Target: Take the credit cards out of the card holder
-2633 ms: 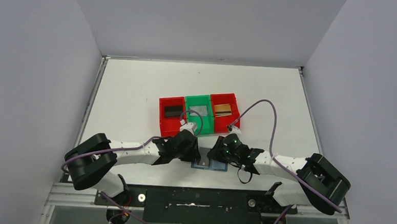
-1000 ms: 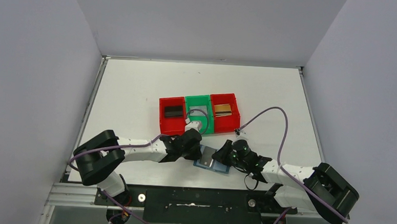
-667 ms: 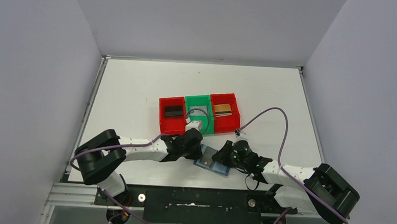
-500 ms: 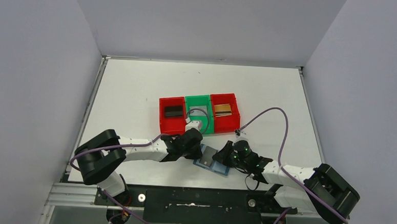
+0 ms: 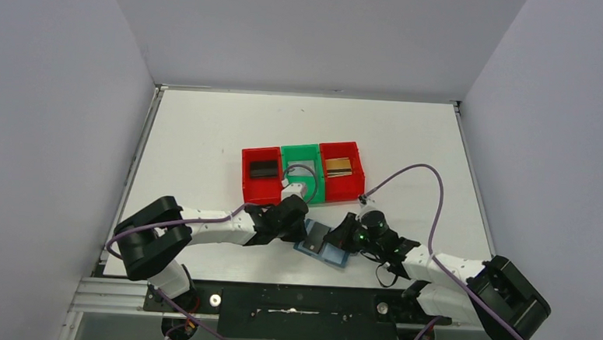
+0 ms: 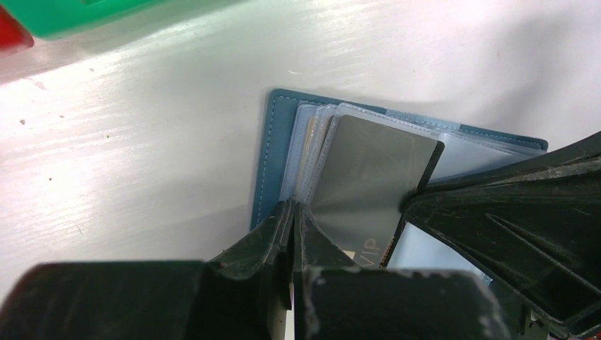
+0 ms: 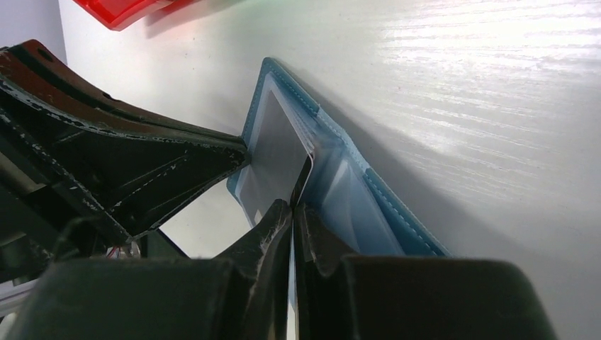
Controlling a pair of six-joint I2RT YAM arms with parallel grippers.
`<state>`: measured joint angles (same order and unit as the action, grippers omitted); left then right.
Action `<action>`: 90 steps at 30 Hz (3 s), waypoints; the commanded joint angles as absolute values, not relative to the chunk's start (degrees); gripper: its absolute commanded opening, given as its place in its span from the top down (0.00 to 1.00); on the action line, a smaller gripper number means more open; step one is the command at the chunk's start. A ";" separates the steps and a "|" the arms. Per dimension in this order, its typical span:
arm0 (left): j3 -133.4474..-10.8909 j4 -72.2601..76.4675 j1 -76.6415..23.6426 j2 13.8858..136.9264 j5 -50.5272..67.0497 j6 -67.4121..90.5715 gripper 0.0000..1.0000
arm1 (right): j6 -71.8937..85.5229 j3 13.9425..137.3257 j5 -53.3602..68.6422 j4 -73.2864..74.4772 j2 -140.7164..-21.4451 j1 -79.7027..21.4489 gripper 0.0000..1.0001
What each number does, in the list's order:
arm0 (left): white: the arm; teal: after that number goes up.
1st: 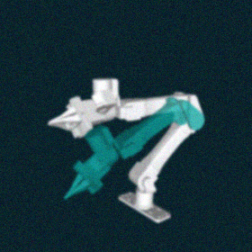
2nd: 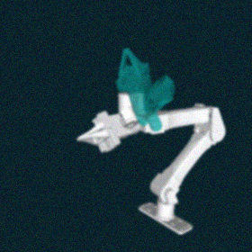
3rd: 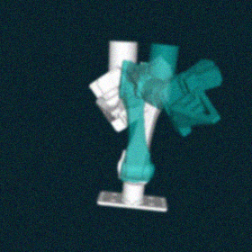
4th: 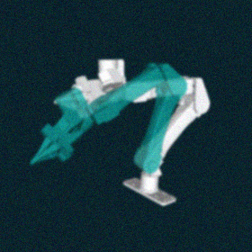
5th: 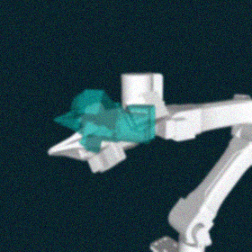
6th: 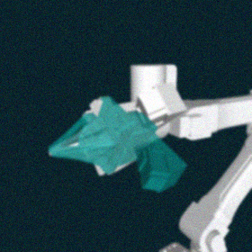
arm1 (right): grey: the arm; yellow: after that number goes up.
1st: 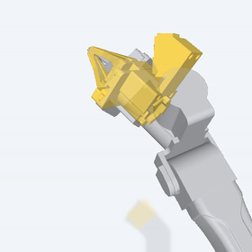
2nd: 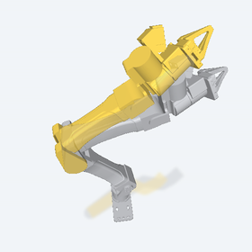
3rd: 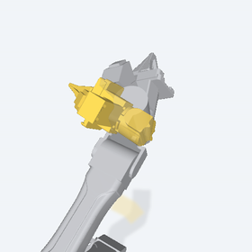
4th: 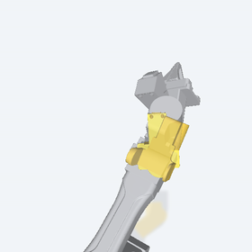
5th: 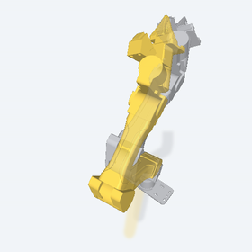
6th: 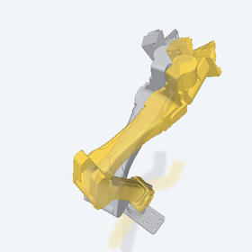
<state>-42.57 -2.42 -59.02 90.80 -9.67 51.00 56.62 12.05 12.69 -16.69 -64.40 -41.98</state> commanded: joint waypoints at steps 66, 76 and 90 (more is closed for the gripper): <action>-39.01 -13.82 -63.37 88.55 -18.02 54.68 0.93 | 58.13 14.66 24.42 -26.16 -73.48 -36.14 0.84; -39.37 -13.53 -63.50 88.46 -17.84 54.50 0.96 | 59.19 16.67 14.97 -22.18 -75.70 -42.64 0.71; -39.48 -13.67 -63.54 88.20 -17.82 54.49 0.98 | 59.58 14.73 12.10 -26.63 -75.61 -44.87 0.92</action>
<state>-40.53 -8.75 -62.92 86.72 -19.33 55.75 59.75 15.18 14.41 -23.09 -75.61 -44.36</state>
